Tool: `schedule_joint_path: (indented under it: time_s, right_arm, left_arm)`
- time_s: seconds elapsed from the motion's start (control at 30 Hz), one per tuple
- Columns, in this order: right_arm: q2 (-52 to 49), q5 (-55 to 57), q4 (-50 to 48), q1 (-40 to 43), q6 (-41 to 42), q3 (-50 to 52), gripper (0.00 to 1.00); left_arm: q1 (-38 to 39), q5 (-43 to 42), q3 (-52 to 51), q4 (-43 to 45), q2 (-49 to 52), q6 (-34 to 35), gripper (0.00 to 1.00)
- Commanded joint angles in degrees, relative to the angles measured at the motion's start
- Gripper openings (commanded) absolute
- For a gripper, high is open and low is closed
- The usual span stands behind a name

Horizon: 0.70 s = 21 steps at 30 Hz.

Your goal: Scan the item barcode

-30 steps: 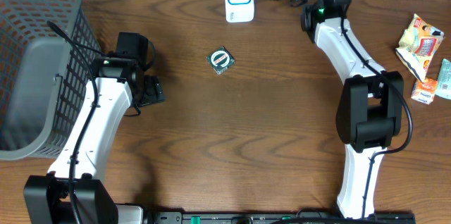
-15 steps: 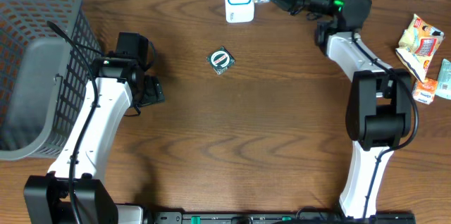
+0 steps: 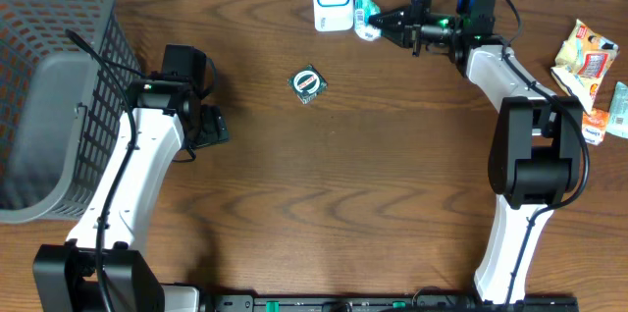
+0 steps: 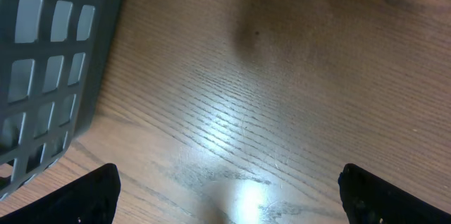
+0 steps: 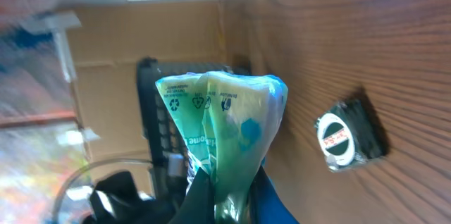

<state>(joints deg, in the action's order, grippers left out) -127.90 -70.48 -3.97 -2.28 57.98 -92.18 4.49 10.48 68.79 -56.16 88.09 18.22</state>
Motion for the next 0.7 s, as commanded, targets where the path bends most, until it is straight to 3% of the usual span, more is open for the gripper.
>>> schedule_joint_path:
  time_s: [0.0, 0.23, 0.33, 0.67]
  right_arm:
    - [2.4, -0.1, 4.3, -0.5, -12.1, -0.3, 0.02]
    - [16.1, 11.3, 30.1, -0.8, -34.2, -0.3, 0.01]
    - [20.9, 11.1, 33.7, -1.1, -36.7, -0.3, 0.01]
    - [23.5, -13.7, 47.6, -1.1, -57.2, -0.3, 0.01]
  left_arm:
    - [-0.2, 0.5, -0.2, -0.2, 0.0, 0.8, 0.98]
    - [-0.2, 0.5, -0.2, -0.2, 0.0, 0.8, 0.98]
    - [-0.2, 0.5, -0.2, -0.2, 0.0, 0.8, 0.98]
    - [-0.2, 0.5, -0.2, -0.2, 0.0, 0.8, 0.98]
